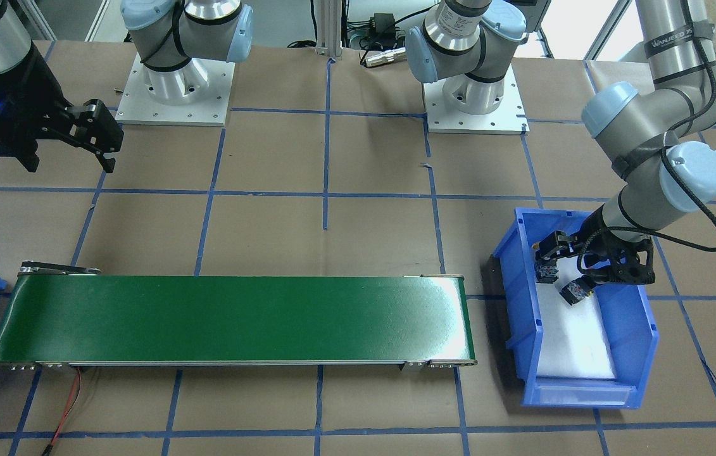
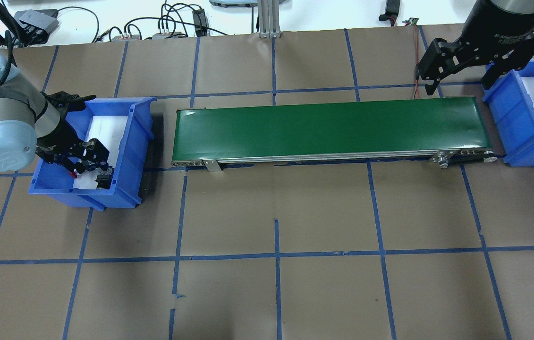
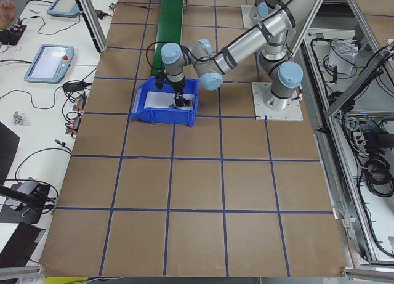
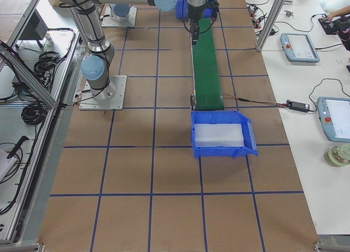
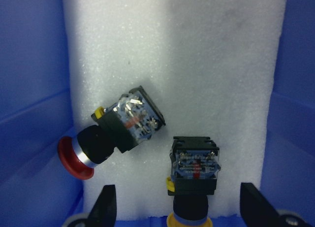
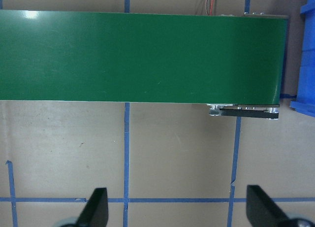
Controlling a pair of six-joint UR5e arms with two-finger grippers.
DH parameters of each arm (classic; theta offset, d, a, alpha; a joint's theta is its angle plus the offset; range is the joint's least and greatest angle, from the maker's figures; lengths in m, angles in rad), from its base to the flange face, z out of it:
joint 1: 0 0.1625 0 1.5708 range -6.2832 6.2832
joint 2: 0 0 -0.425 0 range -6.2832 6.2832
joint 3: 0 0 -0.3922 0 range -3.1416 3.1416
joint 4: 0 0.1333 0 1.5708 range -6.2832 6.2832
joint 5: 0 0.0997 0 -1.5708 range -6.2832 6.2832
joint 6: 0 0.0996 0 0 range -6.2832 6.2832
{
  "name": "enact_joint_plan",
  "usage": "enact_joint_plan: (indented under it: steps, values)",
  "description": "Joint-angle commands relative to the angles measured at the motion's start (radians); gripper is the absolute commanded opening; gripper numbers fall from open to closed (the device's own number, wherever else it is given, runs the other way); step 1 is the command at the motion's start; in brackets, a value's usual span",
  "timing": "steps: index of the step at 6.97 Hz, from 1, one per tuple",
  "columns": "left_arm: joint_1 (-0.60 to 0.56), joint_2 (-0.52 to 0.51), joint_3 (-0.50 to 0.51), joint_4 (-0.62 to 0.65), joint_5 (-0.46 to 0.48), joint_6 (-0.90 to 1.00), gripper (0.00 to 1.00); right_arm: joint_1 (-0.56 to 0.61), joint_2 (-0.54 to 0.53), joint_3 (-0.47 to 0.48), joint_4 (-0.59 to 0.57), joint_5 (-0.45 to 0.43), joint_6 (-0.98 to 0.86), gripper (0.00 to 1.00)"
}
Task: Transport two buttons from left to right
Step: 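Close the left gripper on the yellow-capped button switch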
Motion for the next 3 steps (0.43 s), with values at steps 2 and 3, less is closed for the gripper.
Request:
enact_joint_plan:
  steps: [2, 3]
  values:
    - [-0.009, -0.004, -0.027, 0.0, -0.018, -0.037, 0.73, 0.004, -0.003, -0.002, 0.001, 0.0, 0.002, 1.0]
    - [-0.008, -0.004, -0.037, 0.001, -0.016, -0.043, 0.67, 0.006, -0.004, -0.002, 0.001, 0.001, -0.001, 1.0]
